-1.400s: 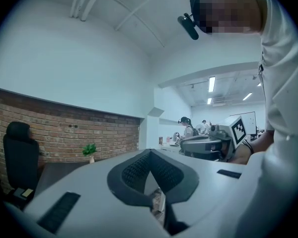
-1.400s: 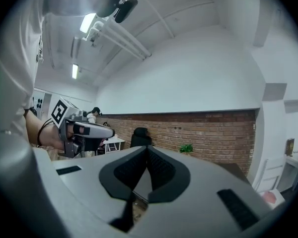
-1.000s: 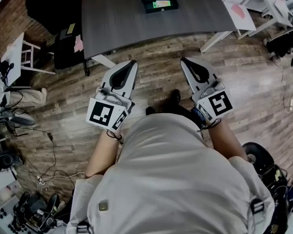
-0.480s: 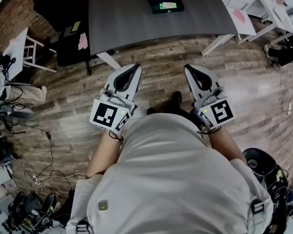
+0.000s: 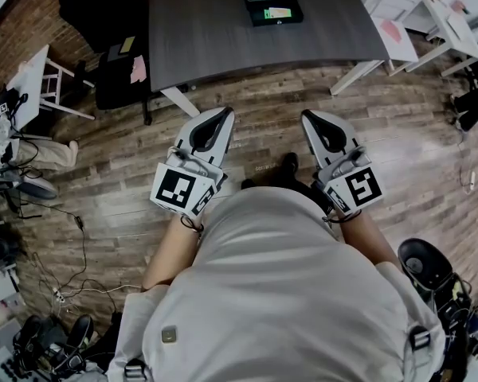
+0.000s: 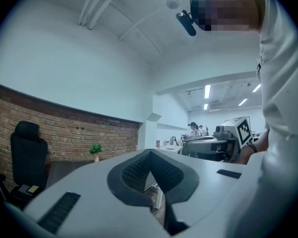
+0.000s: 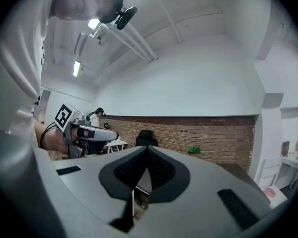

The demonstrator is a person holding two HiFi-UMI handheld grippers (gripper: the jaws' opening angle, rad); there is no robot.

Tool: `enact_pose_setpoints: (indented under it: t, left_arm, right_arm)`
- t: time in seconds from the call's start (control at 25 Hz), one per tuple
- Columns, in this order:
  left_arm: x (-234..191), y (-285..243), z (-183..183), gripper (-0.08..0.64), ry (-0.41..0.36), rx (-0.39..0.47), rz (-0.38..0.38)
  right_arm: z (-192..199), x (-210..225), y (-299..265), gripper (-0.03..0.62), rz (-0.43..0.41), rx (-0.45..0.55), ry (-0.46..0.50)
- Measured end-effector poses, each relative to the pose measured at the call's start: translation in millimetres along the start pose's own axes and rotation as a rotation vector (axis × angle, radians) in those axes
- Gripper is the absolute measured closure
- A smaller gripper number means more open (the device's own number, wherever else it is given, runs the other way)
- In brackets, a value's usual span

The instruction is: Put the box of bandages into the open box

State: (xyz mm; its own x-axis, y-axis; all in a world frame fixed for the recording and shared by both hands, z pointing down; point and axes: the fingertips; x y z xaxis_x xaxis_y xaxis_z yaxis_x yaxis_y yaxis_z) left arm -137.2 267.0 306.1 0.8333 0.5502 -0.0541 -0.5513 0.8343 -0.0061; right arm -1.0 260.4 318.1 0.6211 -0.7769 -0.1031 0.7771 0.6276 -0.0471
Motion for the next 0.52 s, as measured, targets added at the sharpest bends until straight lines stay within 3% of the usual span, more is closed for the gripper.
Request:
enact_pose_setpoints:
  t: [0.52]
  left_arm:
    - [4.7, -21.6, -1.2, 0.545, -0.003, -0.004, 0.011]
  right_arm:
    - [4.6, 23.4, -2.2, 0.571, -0.006, -0.008, -0.03]
Point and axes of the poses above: the fingertips, and each gripper's own axes: y backward along the fingers, x to its right, z out of its underside
